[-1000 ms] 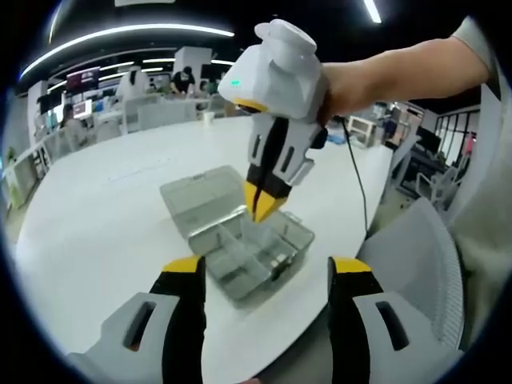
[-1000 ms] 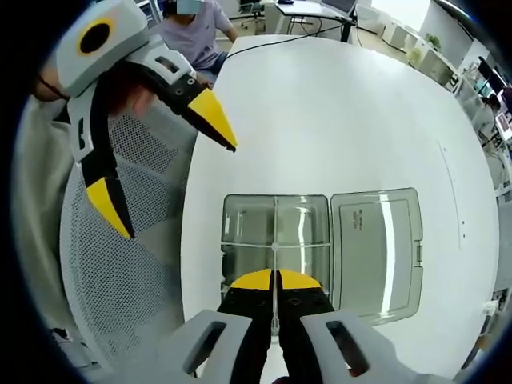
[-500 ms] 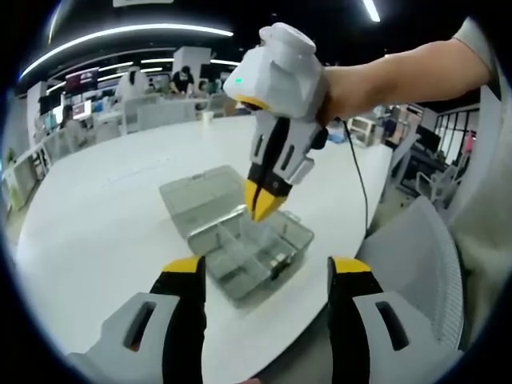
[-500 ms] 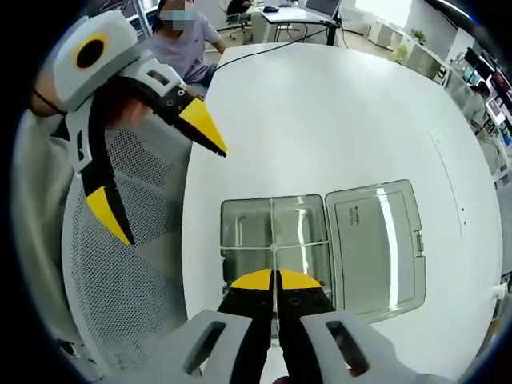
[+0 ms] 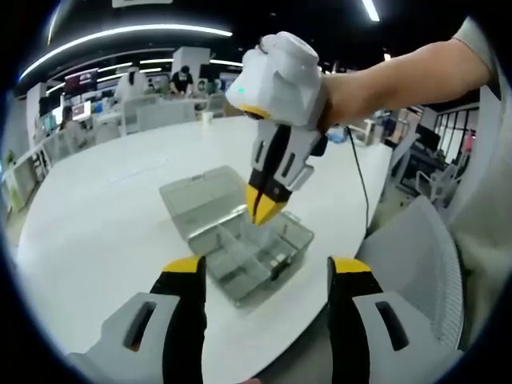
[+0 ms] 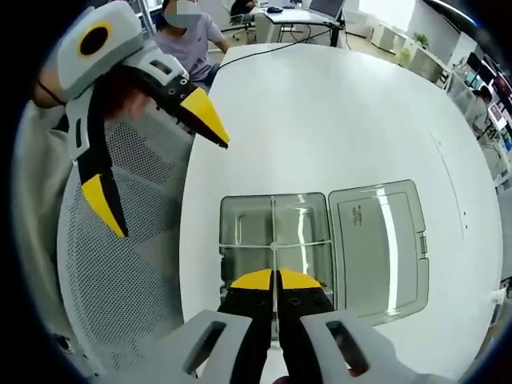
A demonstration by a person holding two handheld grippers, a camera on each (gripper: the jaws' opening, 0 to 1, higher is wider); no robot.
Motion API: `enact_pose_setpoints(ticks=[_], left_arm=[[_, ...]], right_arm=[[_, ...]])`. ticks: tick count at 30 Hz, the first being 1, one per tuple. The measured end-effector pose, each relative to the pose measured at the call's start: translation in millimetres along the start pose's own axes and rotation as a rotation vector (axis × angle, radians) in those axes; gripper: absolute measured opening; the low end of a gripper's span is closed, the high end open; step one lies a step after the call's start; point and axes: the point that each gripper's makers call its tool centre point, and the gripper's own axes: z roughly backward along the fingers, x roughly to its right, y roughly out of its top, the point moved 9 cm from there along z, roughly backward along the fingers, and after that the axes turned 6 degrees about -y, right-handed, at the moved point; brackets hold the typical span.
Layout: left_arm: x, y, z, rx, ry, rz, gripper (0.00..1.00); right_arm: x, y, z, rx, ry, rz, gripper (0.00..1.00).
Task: Insert the divider into the dual guide fixture by aligning both edges with the guide slots and pushing it downward to the bottom, including one-sided entry, uneven engagement, binding, and posture correction.
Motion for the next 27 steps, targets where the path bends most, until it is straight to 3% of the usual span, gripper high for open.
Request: enact_pose_setpoints(ticks=[27], left_arm=[[-0.5,-0.9,-0.4,-0.003,0.0,0.002,0.59]], right_arm=[[-0.8,-13.6,-21.7,0.042,0.005,-0.008,0.0]])
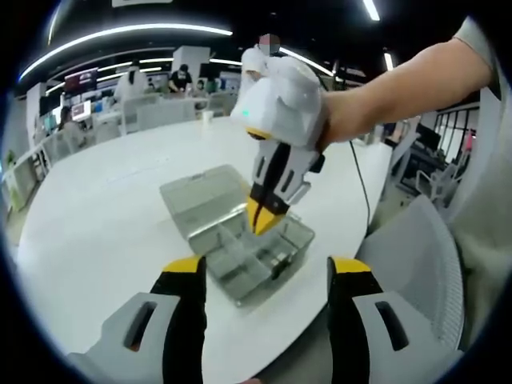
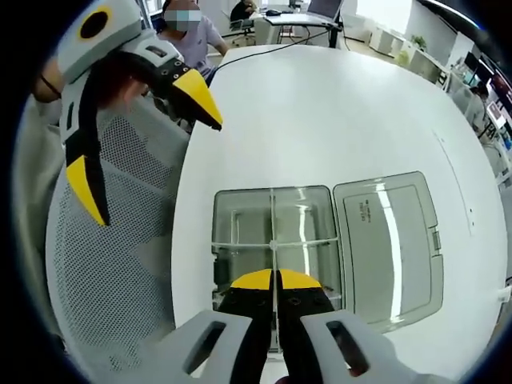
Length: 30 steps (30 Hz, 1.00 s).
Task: Insert the divider into the dual guide fixture by aligning both edges with the guide slots and pushing it downward to the bottom, including one-sided entry, uneven engagement, binding, and posture correction.
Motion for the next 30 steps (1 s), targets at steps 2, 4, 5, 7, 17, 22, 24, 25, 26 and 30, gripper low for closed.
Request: enact_pose_setpoints(ticks=[2,4,5,7,17,22,24,25,26,30], left_arm=[[-0.1,-0.2,0.0,-0.001,0.0,0.001,0.6],[0.0,-0.5,0.0,-0.002,-0.001,0.005,0.6],[0.1,-0.6,-0.1,-0.002,-0.001,0.005,0.6],[0.1,-1.0,-0.3,-0.004,-0.002,0.005,0.6],[1.1,-0.8,1.3,-0.005,0.001,0.011,0.6],[0.5,-1.3,1.9,-0.005,0.002,0.011,0.6],[-0.5,-2.0,1.9,-0.005,0.003,0.013,0.6],[-1.1,-2.6,1.9,-0.006,0.004,0.013,0.6],[-1.4,-3.0,1.8,-0.006,0.004,0.013,0.6],[-2.7,-4.5,0.8,-0.007,0.002,0.013,0.6]], right_arm=[[0.3,-0.7,-2.6,-0.001,0.0,0.001,0.0],[0.2,-1.2,-4.9,-0.003,-0.001,0.005,0.0],[-0.2,-1.1,-5.4,-0.005,-0.001,0.001,0.0],[-0.9,-0.8,-6.6,-0.007,-0.001,0.004,0.0],[-2.7,-1.5,-13.3,-0.017,-0.007,0.019,0.0],[-2.6,-2.4,-16.7,-0.021,-0.009,0.021,0.0],[-2.9,-2.7,-18.1,-0.024,-0.01,0.027,0.0],[-3.1,-2.6,-18.4,-0.024,-0.011,0.027,0.0],[-3.2,-2.7,-18.8,-0.025,-0.012,0.025,0.0],[-4.8,-2.5,-17.4,-0.018,-0.012,0.022,0.0]])
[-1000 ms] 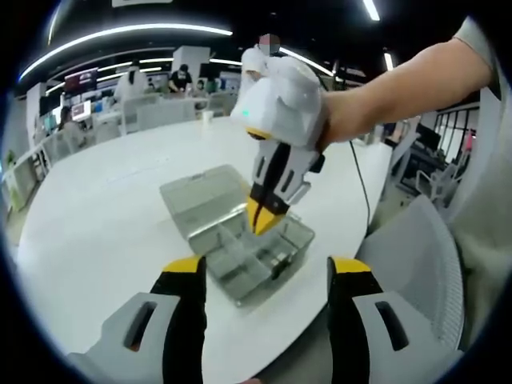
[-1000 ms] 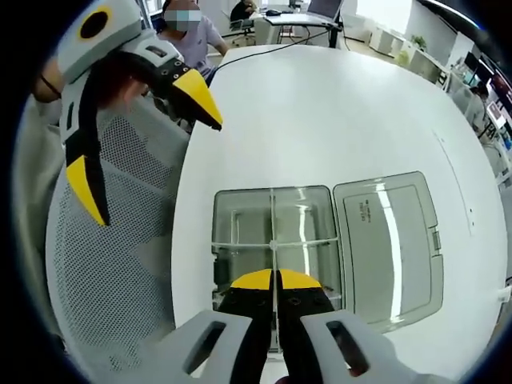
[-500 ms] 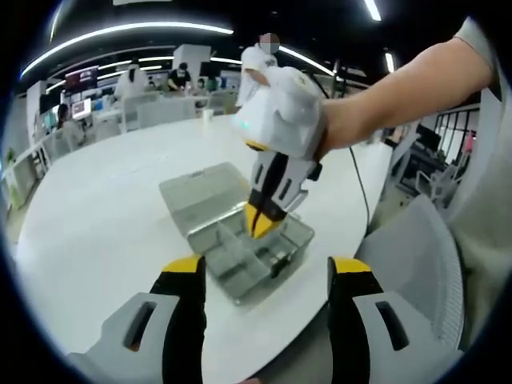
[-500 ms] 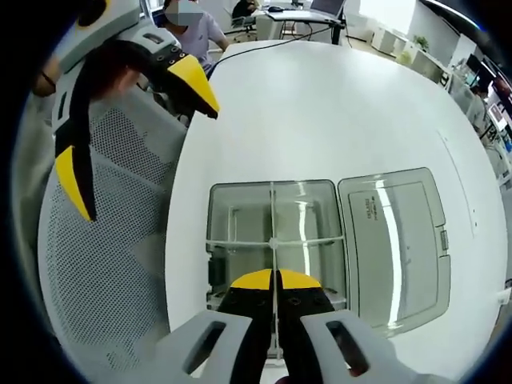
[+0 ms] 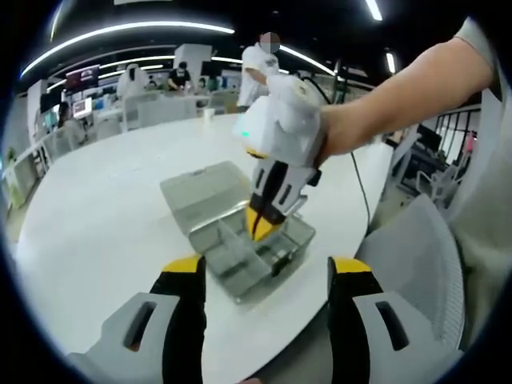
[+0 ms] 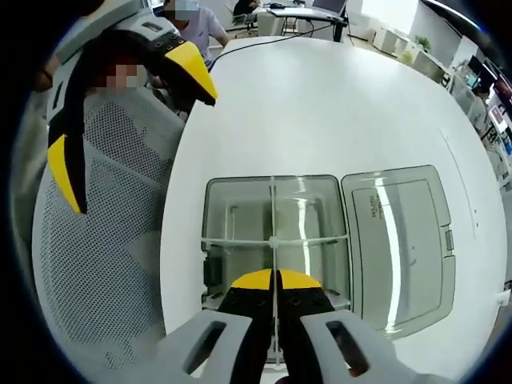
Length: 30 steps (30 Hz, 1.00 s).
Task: Insert the divider into the dual guide fixture by aligning both edges with the guide slots and pushing it downward to the bottom, including one-sided entry, uneven engagement, binding, and posture correction.
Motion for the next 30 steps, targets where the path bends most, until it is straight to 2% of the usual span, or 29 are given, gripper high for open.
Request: enact_pose_setpoints(ticks=[12,27,30], left_arm=[[1.4,1.5,-0.2,0.0,0.001,-0.004,0.6],[5.5,4.6,0.0,-0.001,0.001,-0.006,0.6],[4.3,3.8,-0.3,-0.003,-0.001,-0.008,0.6]], right_arm=[[-1.4,0.0,-0.4,-0.006,-0.02,0.032,0.0],[-4.3,1.7,-2.1,-0.044,-0.061,0.148,0.0],[-2.8,1.5,-1.8,-0.043,-0.058,0.126,0.0]])
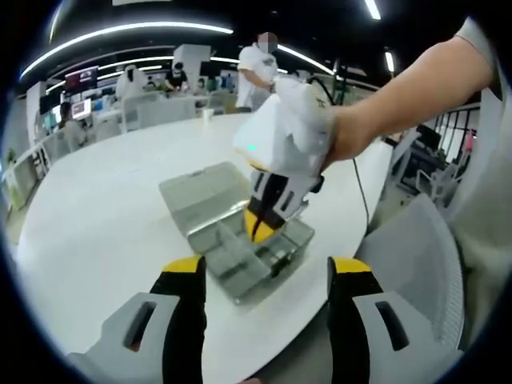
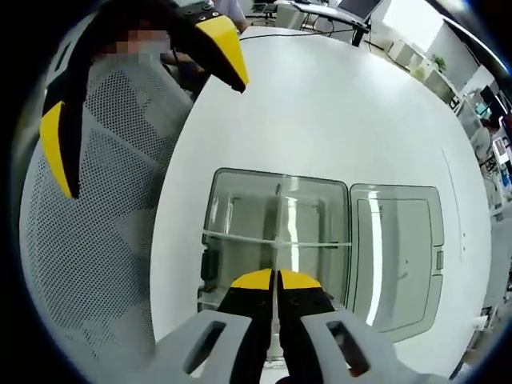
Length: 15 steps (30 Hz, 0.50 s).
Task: Insert the divider into the dual guide fixture by aligning both edges with the guide slots and pushing it downward to the bottom, including one-sided entry, uneven engagement, binding, and posture correction.
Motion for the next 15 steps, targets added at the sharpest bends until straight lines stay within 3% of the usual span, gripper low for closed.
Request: enact_pose_setpoints(ticks=[5,9,15], left_arm=[[-1.1,-0.5,0.8,-0.003,0.001,-0.002,0.6],[-1.4,-0.2,0.8,-0.005,0.0,-0.005,0.6],[0.2,0.3,-1.1,-0.011,-0.009,-0.012,0.6]], right_arm=[[-1.0,-1.8,1.2,0.007,-0.001,-0.028,0.0],[-1.0,-5.9,5.0,0.019,-0.021,-0.054,0.08],[-1.0,-10.2,16.6,0.104,-0.028,-0.142,0.16]])
